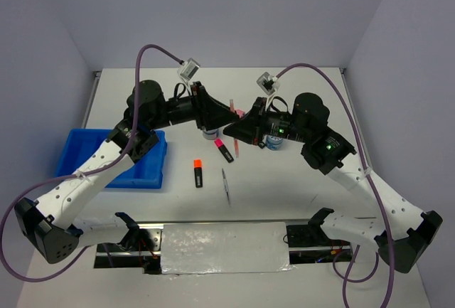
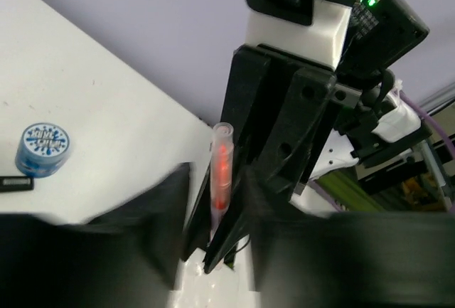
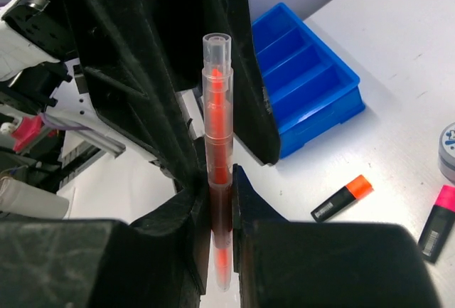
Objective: Sort the stationery into containers
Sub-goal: Close the pen cap on the pen.
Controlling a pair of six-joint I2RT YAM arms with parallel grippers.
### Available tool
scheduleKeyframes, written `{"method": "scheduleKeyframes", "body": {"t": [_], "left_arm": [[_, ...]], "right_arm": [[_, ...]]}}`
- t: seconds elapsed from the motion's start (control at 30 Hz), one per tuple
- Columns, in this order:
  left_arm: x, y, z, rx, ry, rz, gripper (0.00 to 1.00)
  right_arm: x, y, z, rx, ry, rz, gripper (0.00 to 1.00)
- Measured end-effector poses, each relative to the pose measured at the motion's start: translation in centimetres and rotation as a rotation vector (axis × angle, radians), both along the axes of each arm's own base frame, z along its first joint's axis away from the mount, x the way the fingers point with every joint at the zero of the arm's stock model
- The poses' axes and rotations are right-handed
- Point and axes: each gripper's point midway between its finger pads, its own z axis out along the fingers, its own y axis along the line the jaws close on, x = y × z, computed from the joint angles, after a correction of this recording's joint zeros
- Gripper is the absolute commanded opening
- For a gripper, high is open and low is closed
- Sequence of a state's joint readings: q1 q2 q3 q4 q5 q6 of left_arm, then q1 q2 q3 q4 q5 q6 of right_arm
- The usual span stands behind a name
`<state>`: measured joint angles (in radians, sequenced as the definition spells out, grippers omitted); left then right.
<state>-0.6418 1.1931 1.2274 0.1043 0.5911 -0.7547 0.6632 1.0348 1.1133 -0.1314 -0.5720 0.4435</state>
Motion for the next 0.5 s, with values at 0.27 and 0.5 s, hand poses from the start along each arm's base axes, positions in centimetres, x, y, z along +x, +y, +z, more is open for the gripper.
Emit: {"method": "scheduleKeyframes", "body": {"t": [0.27,0.5], "left_arm": [[0.2,0.4,2.4,-0.009,-0.049,0.033,0.72],[1.9,1.4,3.9,-0.013,-0.076,0.131,0.59]], "right_arm": [[0.2,-0.1,-0.1,-0.005,0.000,-0.012,0.00],[0.2,0.0,-0.2,-0.007,-0.002,-0.006,0.00]]}}
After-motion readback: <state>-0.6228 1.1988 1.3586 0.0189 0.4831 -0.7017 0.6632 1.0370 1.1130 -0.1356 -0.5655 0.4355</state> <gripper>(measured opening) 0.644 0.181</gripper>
